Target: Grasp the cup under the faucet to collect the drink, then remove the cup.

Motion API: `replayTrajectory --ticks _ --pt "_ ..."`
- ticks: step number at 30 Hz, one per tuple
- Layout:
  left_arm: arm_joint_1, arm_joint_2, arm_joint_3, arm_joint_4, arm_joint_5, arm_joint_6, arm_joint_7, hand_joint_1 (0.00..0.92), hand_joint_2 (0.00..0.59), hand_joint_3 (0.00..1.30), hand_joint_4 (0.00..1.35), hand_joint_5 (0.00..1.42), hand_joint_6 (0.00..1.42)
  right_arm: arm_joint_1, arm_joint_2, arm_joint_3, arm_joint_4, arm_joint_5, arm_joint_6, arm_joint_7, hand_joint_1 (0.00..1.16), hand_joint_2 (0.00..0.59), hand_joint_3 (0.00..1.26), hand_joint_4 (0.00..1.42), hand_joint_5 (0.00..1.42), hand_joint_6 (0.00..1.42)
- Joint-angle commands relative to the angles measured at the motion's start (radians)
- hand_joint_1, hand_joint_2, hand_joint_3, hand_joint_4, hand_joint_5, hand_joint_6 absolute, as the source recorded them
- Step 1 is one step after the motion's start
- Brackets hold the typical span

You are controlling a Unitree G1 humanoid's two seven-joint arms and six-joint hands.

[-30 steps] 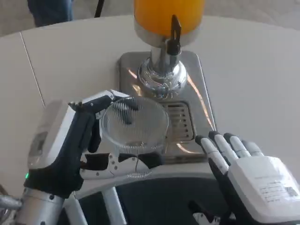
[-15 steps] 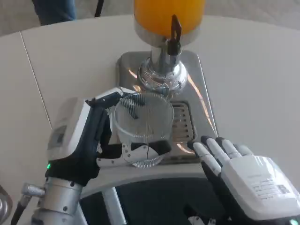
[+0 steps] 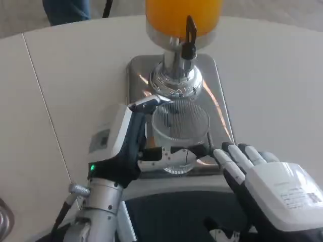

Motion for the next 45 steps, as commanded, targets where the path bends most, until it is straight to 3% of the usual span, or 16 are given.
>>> replayTrajectory --ticks 1,6,12,20,25,38,45 --pt "-0.056 -0.018 -0.034 0.046 0.009 0.009 0.057 0.551 0.059 0.94 1.16 1.35 1.42 0.014 -0.004 -0.021 -0.03 0.013 0.002 0.026 0.55 0.404 0.05 0.0 0.0 0.05" --pt "-0.1 -0.035 -0.072 0.119 0.017 0.026 0.099 0.551 0.059 0.94 1.16 1.36 1.42 0.115 0.011 -0.025 -0.121 0.002 -0.013 0.066 0.55 0.404 0.05 0.0 0.0 0.05" --pt "-0.153 -0.054 -0.11 0.196 0.018 0.038 0.141 0.552 0.059 0.94 1.16 1.35 1.42 0.224 0.093 -0.023 -0.148 -0.015 -0.089 0.035 0.55 0.404 0.05 0.0 0.0 0.04" --pt "-0.197 -0.064 -0.132 0.272 0.01 0.047 0.184 0.552 0.06 0.94 1.16 1.35 1.42 0.306 0.181 -0.076 -0.148 0.007 -0.192 0.019 0.55 0.404 0.05 0.0 0.0 0.03" --pt "-0.247 -0.079 -0.146 0.366 0.008 0.052 0.229 0.552 0.06 0.94 1.16 1.35 1.42 0.294 0.196 -0.125 -0.148 0.051 -0.211 0.061 0.55 0.404 0.05 0.0 0.0 0.04" --pt "-0.431 -0.12 -0.15 0.661 -0.012 0.078 0.409 0.547 0.071 0.94 1.16 1.36 1.42 0.175 0.183 -0.226 -0.148 0.133 -0.208 0.156 0.55 0.404 0.05 0.0 0.0 0.06" --pt "-0.49 -0.102 -0.146 0.789 -0.038 0.082 0.426 0.549 0.073 0.95 1.16 1.36 1.42 0.122 0.184 -0.254 -0.148 0.173 -0.203 0.215 0.55 0.404 0.05 0.0 0.0 0.06"
